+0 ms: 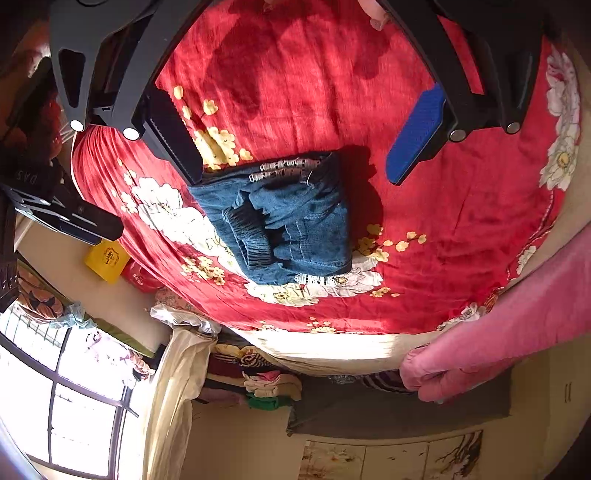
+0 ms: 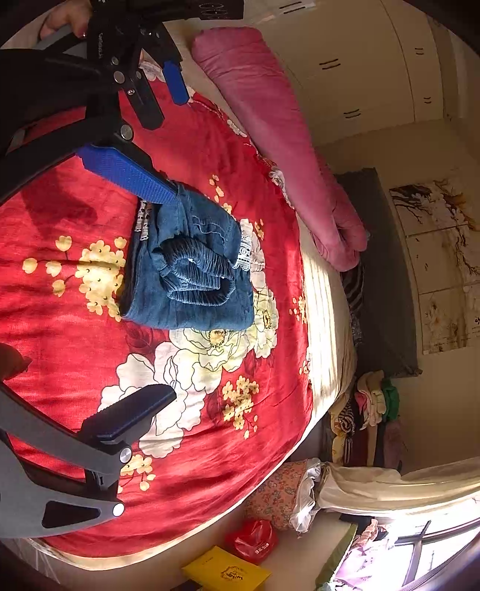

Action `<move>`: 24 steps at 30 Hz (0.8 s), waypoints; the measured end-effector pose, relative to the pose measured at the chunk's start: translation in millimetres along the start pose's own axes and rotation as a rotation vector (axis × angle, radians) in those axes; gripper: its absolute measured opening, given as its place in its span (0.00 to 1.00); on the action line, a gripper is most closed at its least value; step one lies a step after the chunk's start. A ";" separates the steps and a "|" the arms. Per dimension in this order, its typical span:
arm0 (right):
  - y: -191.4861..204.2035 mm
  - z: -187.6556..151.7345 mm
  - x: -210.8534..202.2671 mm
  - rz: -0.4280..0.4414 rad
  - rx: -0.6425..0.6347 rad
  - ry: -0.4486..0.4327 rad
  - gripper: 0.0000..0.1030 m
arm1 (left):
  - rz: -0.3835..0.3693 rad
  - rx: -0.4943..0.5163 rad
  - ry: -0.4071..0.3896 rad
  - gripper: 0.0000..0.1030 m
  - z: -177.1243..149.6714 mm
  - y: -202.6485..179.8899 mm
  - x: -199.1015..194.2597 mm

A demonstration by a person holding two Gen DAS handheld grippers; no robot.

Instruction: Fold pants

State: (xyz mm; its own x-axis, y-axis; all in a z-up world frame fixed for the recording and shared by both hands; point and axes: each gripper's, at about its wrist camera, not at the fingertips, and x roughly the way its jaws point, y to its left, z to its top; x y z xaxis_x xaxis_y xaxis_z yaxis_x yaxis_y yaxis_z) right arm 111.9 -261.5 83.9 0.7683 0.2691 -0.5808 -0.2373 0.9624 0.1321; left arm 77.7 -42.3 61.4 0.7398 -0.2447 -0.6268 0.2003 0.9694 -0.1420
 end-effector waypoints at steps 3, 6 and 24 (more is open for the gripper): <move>-1.4 -9.0 -7.7 -0.002 0.002 0.005 0.95 | 0.011 0.010 0.016 0.90 -13.6 -0.5 -4.2; -2.6 -19.0 -13.1 -0.004 0.008 0.011 0.95 | 0.012 -0.002 0.023 0.90 -23.7 0.9 -8.7; -5.7 -74.7 -13.0 -0.053 0.010 0.058 0.95 | 0.033 -0.028 0.093 0.91 -68.0 1.7 -0.7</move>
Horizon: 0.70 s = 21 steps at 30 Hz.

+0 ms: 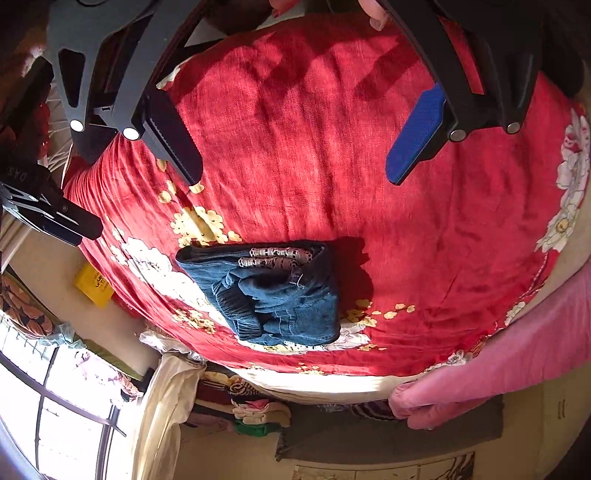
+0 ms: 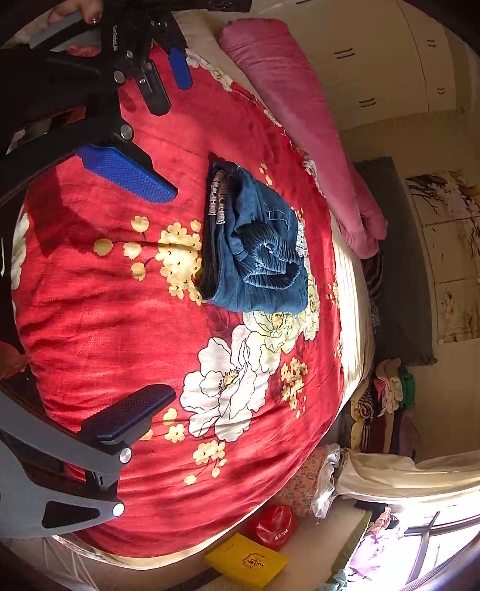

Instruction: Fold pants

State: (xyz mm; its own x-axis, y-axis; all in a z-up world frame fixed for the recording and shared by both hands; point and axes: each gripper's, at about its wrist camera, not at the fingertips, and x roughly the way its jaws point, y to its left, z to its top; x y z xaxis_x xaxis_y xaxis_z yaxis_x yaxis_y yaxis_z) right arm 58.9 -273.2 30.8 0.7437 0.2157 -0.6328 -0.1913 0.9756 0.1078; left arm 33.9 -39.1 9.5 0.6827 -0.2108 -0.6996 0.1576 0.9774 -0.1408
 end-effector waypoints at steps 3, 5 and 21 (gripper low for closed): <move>-3.7 -2.7 5.5 0.018 0.027 0.023 0.95 | -0.002 -0.002 0.009 0.91 -2.1 -0.5 2.8; -3.5 -4.2 7.0 0.018 0.025 0.029 0.95 | -0.002 -0.005 0.012 0.91 -3.1 -0.1 3.4; 1.6 -7.1 9.6 0.018 0.008 0.041 0.95 | 0.001 -0.017 0.023 0.91 -4.9 0.3 5.6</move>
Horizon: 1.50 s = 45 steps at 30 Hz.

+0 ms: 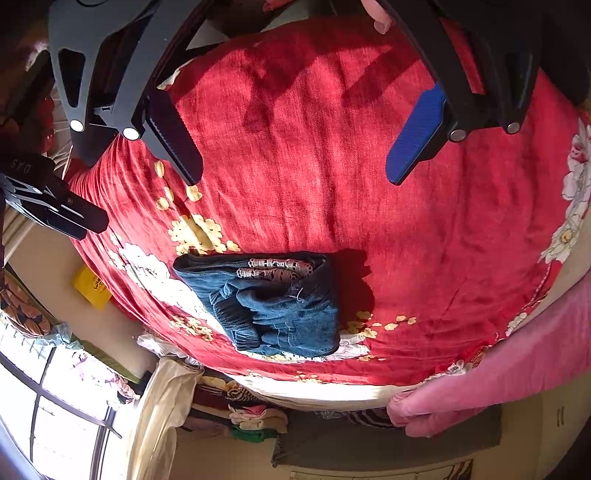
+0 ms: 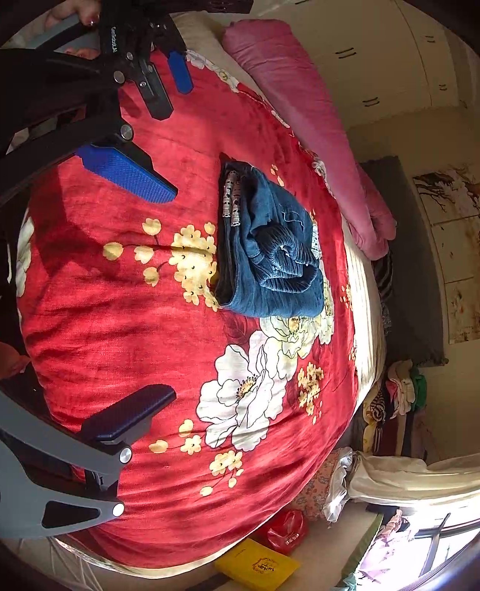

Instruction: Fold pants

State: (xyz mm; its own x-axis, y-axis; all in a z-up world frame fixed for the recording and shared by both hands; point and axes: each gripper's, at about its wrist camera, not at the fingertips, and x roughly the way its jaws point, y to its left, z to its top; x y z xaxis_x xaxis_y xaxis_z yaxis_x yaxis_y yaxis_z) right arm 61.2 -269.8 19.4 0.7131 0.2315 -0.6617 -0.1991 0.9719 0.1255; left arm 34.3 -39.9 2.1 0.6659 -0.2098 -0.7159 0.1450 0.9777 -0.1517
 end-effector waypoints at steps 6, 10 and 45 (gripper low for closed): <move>-0.9 0.0 -0.7 -0.006 0.003 -0.001 0.95 | 0.002 0.000 0.001 0.91 0.1 -0.2 0.3; -1.0 0.3 -0.8 -0.007 0.003 -0.001 0.95 | 0.004 -0.002 -0.002 0.91 -0.1 0.3 -0.9; 1.9 -1.0 -0.2 -0.018 -0.001 0.006 0.95 | 0.010 -0.008 -0.009 0.91 1.8 1.3 -5.0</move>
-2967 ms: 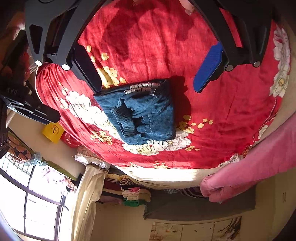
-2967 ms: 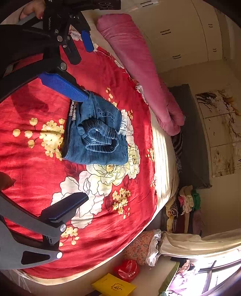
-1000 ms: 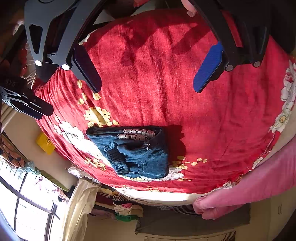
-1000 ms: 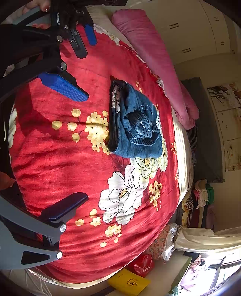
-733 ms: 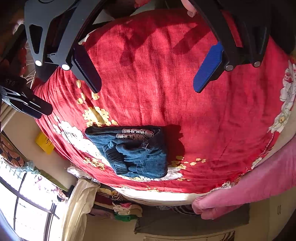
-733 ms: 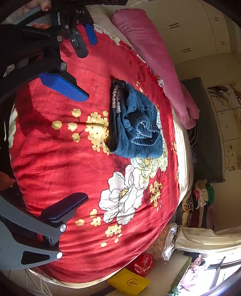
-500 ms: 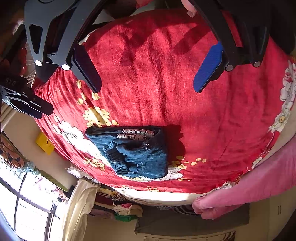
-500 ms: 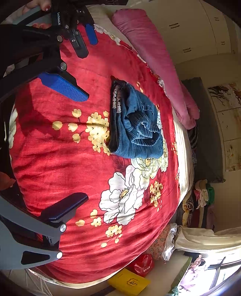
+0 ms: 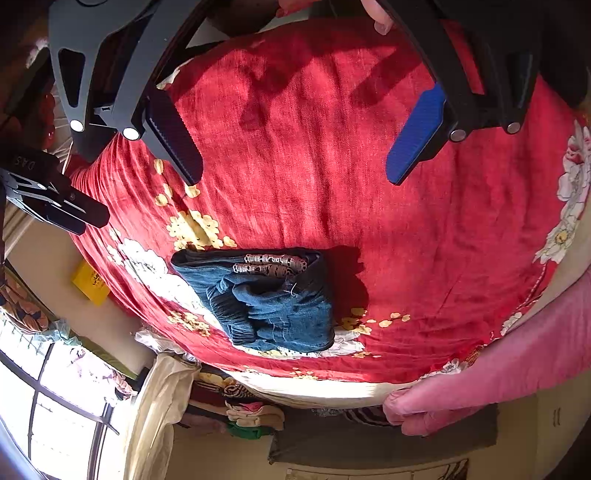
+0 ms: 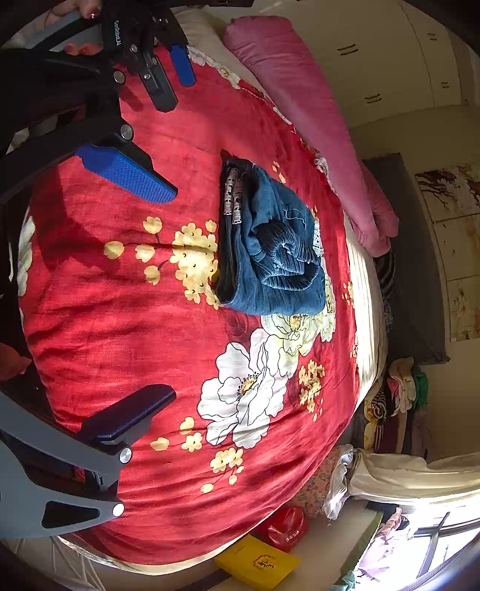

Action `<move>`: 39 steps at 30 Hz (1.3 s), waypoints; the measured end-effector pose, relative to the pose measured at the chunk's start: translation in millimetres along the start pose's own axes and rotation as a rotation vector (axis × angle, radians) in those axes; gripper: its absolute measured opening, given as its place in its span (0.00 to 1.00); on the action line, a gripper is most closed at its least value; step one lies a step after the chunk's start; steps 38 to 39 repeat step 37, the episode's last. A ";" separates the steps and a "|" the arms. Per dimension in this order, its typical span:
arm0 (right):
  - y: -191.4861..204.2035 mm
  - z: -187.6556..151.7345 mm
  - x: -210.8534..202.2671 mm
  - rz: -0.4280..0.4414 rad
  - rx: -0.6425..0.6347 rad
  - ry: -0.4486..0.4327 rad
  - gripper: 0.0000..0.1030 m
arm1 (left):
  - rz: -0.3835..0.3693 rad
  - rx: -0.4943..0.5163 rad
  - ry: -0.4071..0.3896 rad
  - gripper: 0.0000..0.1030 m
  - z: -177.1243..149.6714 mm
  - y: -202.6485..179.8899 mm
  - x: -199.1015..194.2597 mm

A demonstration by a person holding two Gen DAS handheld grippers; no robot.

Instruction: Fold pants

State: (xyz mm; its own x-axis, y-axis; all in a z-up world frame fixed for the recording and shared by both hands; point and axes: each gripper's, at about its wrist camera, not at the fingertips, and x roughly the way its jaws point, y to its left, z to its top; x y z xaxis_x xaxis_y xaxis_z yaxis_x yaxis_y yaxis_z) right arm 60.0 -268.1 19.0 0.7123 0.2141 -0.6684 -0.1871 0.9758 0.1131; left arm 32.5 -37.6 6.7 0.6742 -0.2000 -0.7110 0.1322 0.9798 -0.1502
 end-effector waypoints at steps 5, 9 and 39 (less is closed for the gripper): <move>0.5 0.3 0.7 -0.003 0.001 0.004 0.95 | 0.001 0.004 0.002 0.91 -0.8 -0.6 -0.5; 0.4 0.5 3.7 -0.008 0.004 0.012 0.95 | 0.001 0.011 0.001 0.91 -0.8 -1.4 0.1; -156.7 41.0 70.4 -0.294 0.179 0.059 0.95 | 0.370 -0.252 0.061 0.91 78.9 205.1 73.9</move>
